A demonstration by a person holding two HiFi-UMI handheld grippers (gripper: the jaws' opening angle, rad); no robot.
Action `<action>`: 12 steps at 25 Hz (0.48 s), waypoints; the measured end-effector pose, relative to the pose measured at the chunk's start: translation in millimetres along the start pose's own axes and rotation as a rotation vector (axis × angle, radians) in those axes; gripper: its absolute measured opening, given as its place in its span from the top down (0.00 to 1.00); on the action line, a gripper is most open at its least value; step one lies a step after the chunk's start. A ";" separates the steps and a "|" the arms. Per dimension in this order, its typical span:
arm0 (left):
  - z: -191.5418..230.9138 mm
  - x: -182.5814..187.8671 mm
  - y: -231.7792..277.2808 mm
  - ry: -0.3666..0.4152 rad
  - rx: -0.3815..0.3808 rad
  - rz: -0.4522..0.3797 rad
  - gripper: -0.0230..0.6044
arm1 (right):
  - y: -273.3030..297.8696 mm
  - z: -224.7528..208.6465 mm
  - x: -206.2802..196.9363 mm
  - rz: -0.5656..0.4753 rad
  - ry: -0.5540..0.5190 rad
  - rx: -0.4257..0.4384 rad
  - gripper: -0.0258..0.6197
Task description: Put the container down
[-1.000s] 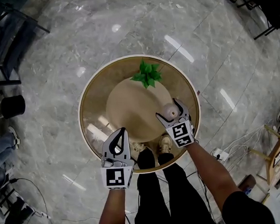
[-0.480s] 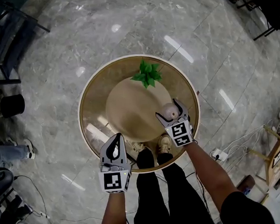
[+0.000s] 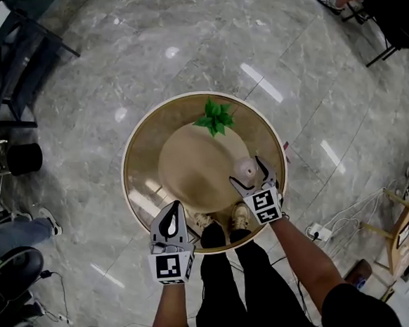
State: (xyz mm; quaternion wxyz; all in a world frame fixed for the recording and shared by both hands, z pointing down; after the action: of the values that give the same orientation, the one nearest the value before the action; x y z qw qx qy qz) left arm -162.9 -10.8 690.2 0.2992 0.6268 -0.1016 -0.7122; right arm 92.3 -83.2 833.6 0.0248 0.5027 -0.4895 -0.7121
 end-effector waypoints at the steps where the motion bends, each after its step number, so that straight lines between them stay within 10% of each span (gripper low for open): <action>1: -2.9 7.4 -3.3 0.003 -0.002 -0.008 0.98 | -12.2 0.8 6.7 -0.012 -0.005 -0.011 0.32; 12: -34.3 98.5 -57.7 0.047 -0.026 -0.092 0.98 | -165.7 5.8 145.6 -0.279 -0.026 -0.048 0.33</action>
State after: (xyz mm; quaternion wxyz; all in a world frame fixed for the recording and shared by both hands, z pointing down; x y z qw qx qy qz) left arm -150.9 -11.3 571.6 0.2768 0.6433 -0.0564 -0.7116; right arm 91.9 -70.1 613.4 -0.0690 0.5559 -0.3979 -0.7266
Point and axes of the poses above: the fingertips, and each gripper's own axes: y forward along the fingers, z to its left, x out of its top, the point moved 9 cm from there along -y, backward along the fingers, and after that the axes turned 4 degrees about -y, right-handed, at the moved point
